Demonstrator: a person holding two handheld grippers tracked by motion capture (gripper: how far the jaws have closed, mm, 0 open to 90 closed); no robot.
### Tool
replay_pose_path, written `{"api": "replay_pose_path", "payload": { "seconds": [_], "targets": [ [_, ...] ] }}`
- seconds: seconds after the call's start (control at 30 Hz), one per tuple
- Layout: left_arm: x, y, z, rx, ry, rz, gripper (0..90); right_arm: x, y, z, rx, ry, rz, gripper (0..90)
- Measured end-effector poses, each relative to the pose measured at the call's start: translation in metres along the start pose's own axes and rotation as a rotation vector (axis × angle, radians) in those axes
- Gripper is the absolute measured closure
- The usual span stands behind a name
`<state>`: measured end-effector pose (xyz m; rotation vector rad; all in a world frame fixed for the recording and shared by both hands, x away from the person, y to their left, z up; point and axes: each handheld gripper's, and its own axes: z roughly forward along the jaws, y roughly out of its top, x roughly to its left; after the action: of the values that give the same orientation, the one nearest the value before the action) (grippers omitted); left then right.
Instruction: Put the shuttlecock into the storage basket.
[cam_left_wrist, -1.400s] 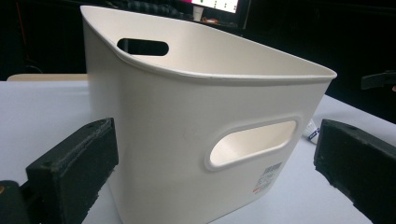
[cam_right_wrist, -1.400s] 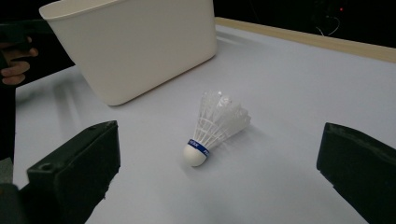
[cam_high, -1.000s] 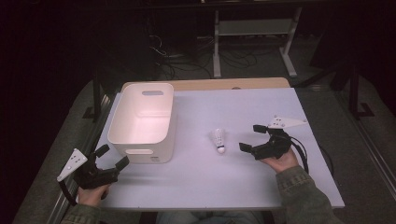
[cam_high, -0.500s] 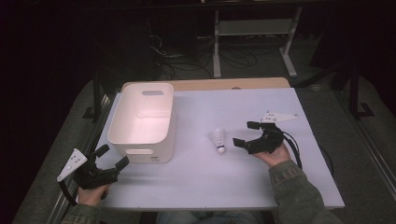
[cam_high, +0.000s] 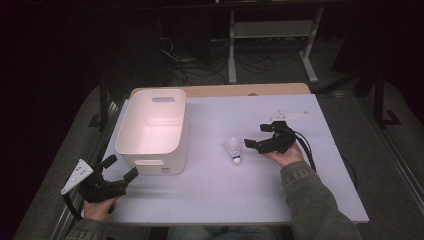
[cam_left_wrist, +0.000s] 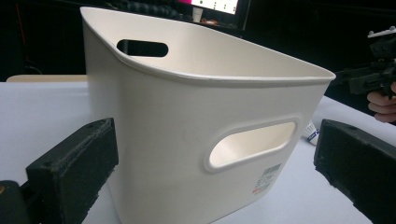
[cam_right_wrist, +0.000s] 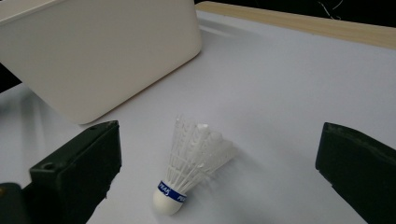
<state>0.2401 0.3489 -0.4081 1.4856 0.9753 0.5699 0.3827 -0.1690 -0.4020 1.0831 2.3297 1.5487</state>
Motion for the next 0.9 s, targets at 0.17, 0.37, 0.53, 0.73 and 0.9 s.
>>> {"api": "replay_pose_path", "payload": {
  "seconds": [0.17, 0.37, 0.53, 0.73, 0.9],
  "targets": [
    [0.0, 0.0, 0.0, -0.006, -0.004, -0.008, 0.0, -0.006, 0.001, 0.005, 0.02, -0.011, 0.016, 0.2],
    [0.0, 0.0, 0.0, -0.004, -0.004, -0.007, 0.0, -0.01, 0.003, 0.011, 0.056, -0.027, 0.02, 4.7],
    [0.0, 0.0, 0.001, -0.006, -0.007, -0.008, 0.0, -0.013, 0.004, 0.015, 0.074, -0.014, 0.039, 14.5],
    [0.001, 0.0, -0.001, 0.002, -0.004, -0.011, 0.0, -0.021, 0.0, 0.023, 0.138, -0.024, 0.113, 38.8],
    [0.001, 0.0, 0.0, -0.003, -0.008, -0.012, 0.0, -0.026, -0.001, 0.026, 0.144, -0.029, 0.121, 46.8]
  ]
}}
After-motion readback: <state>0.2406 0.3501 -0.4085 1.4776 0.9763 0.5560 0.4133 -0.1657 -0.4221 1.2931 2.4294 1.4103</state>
